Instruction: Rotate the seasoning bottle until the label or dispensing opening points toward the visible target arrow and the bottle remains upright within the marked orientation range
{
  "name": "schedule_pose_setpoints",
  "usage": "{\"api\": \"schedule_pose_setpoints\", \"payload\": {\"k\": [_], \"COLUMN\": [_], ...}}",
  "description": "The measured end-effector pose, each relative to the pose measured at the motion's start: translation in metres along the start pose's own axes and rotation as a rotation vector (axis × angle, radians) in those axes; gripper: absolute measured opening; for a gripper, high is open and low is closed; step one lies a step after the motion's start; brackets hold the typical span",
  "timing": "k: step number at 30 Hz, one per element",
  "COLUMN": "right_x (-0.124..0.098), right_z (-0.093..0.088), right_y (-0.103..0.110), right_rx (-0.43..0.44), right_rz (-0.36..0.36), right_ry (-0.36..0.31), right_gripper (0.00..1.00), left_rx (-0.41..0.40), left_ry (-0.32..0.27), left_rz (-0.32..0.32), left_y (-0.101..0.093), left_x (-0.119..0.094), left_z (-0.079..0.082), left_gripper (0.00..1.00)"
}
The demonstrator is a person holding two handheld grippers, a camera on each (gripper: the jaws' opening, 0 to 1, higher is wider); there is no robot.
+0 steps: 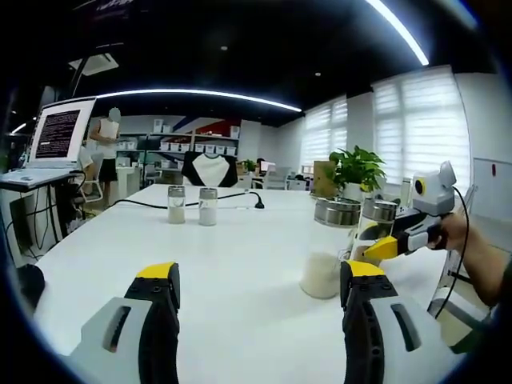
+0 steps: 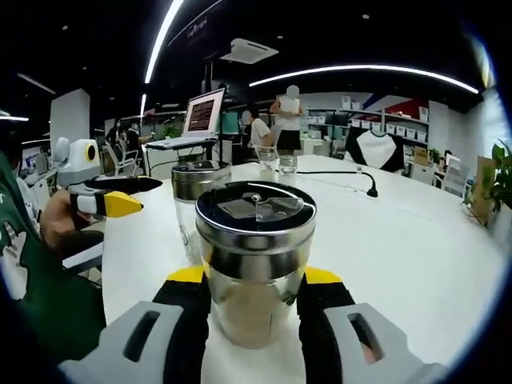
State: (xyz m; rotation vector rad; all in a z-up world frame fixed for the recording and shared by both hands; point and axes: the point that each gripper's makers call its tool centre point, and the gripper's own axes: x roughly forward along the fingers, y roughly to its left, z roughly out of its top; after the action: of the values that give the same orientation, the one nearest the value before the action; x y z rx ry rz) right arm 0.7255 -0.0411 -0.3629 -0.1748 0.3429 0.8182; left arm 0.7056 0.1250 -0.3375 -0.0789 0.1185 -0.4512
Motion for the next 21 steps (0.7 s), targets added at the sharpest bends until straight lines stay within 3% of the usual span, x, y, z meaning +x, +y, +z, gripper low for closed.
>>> {"api": "schedule_pose_setpoints", "payload": {"k": [21], "right_x": [0.0027], "right_z": [-0.0005], "right_y": [-0.0028], "right_rx": [0.039], "right_rz": [-0.139], "right_ry": [-0.002], "right_gripper": [0.41], "left_rx": [-0.005], "left_ry": [-0.003], "left_rz": [-0.001], "left_y": [0.0007], "left_x": [-0.0023], "left_z": [-0.0012], "left_gripper": [0.87]}}
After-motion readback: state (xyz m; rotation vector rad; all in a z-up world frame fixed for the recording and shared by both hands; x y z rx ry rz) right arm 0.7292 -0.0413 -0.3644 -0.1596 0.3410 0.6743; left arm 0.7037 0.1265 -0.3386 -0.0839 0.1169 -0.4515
